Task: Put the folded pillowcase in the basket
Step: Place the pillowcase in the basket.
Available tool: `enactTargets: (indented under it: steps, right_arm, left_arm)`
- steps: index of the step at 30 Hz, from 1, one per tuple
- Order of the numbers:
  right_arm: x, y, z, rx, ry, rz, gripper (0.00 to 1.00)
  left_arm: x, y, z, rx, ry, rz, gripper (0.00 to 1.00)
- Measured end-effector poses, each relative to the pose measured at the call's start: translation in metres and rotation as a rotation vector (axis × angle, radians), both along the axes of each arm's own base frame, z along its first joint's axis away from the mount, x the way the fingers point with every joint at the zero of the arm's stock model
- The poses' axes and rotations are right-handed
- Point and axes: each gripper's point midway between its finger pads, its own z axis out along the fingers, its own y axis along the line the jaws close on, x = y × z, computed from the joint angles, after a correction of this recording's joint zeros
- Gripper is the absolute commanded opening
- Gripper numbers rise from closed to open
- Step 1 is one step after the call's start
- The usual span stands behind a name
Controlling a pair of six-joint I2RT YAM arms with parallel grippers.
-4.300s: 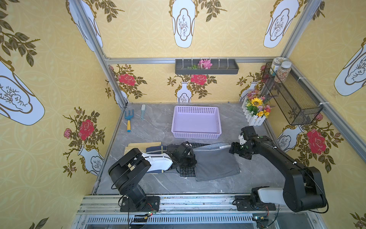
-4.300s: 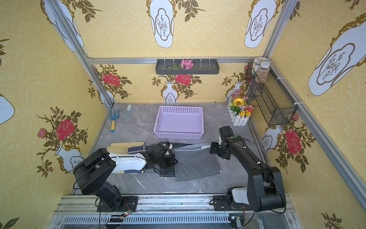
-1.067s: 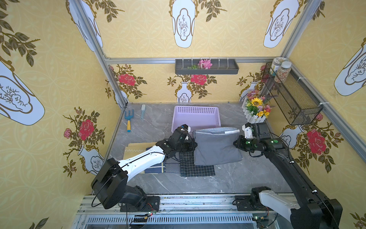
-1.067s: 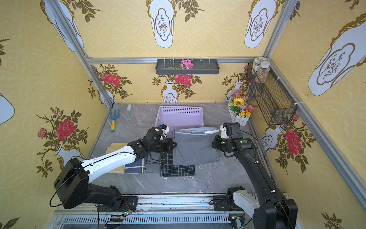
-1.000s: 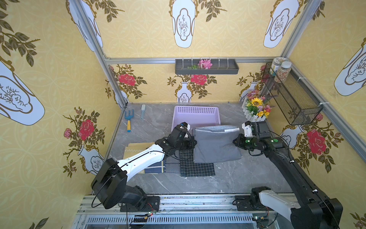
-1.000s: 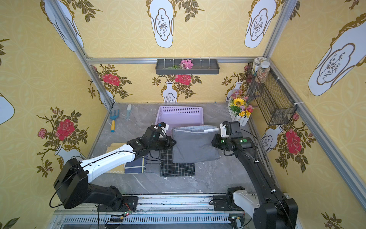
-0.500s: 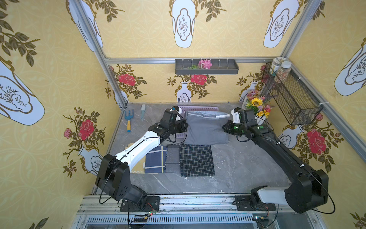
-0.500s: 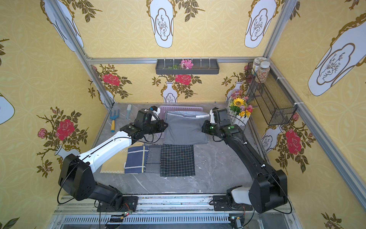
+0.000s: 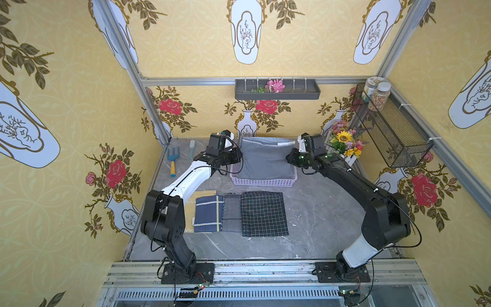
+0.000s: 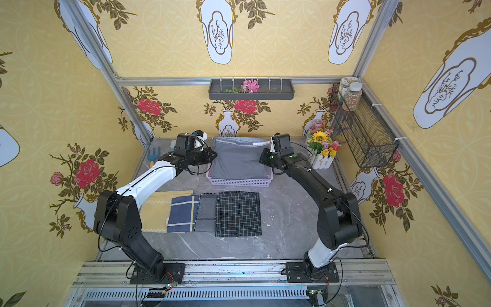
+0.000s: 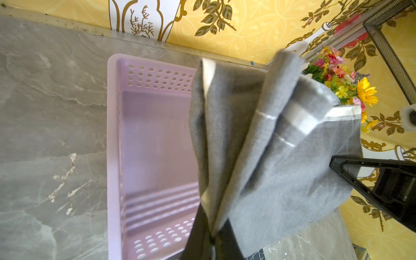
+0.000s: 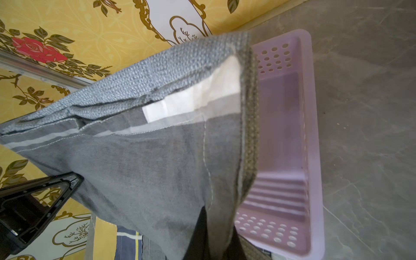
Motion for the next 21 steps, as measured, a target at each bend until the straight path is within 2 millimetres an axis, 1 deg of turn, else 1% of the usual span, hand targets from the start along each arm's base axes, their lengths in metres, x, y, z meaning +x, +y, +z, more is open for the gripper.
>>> enactTargets:
  steps: [5,9,14,18,21]
  right_arm:
    - [0.017,0.002,-0.006,-0.011,-0.004,-0.014,0.0]
    - [0.026,0.001,-0.018,-0.031,0.01,-0.031,0.0]
    - [0.034,0.0,-0.04,-0.054,0.047,-0.041,0.0]
    - [0.036,-0.001,-0.06,-0.069,0.086,-0.043,0.0]
    - [0.037,-0.001,-0.068,-0.074,0.099,-0.043,0.0]
  left_arm:
    - [0.022,0.0,-0.002,-0.001,-0.014,-0.004,0.0]
    - [0.035,-0.004,-0.012,0.005,-0.009,-0.012,0.0]
    - [0.039,-0.005,-0.033,0.015,0.029,-0.013,0.0]
    - [0.042,-0.006,-0.051,0.024,0.06,-0.013,0.0]
    - [0.042,-0.006,-0.06,0.029,0.077,-0.013,0.0]
